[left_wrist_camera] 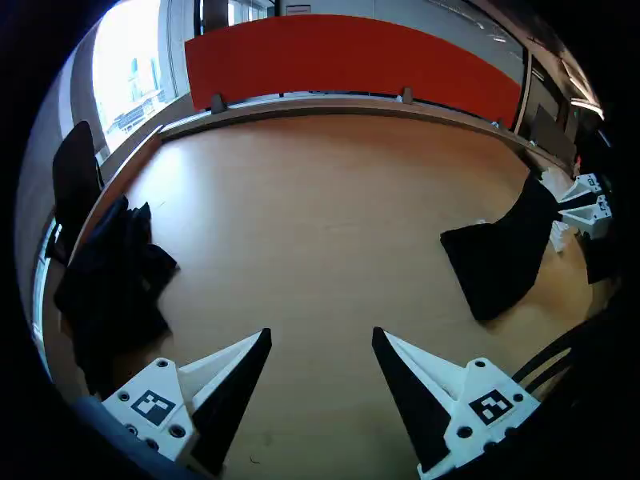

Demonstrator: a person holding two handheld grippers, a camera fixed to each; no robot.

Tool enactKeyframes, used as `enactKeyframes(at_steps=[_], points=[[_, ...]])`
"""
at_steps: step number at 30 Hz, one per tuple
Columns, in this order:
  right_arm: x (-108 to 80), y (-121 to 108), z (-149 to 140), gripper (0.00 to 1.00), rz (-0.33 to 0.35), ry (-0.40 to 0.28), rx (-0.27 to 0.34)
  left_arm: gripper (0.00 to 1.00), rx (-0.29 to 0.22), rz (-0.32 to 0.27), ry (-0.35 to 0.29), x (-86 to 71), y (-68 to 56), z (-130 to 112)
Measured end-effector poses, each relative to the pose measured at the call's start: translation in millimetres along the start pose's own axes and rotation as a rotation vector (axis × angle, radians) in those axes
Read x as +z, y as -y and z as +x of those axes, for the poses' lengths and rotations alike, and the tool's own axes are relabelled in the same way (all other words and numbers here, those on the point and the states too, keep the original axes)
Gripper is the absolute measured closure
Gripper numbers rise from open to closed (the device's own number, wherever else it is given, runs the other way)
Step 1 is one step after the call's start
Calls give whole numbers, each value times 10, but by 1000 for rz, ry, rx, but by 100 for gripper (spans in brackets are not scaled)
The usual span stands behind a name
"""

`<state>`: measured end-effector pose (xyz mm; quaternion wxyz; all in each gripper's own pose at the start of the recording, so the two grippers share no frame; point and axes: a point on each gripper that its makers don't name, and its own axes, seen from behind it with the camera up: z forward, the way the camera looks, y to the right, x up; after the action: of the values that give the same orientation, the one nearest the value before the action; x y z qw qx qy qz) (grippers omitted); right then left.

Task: Fold towel

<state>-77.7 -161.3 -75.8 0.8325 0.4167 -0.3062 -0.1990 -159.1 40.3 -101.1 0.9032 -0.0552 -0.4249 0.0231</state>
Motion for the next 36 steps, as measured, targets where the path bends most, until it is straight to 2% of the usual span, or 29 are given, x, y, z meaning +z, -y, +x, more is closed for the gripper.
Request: enactKeyframes(at_steps=[11, 20, 32, 34, 36], points=[[198, 211, 34, 95, 55, 4, -4, 7, -11, 8, -4, -51, 74, -22], [493, 519, -96, 95, 138, 47, -11, 7, -32, 25, 0, -103, 193, -85], [591, 572, -121, 95, 154, 65, -5, 7, -38, 31, 4, -123, 238, -127], [594, 572, -133, 90, 154, 72, -3, 7, -36, 30, 4, -120, 233, -123], [595, 573, -149, 73, 153, 80, -1, 7, -34, 29, 3, -118, 227, -120]])
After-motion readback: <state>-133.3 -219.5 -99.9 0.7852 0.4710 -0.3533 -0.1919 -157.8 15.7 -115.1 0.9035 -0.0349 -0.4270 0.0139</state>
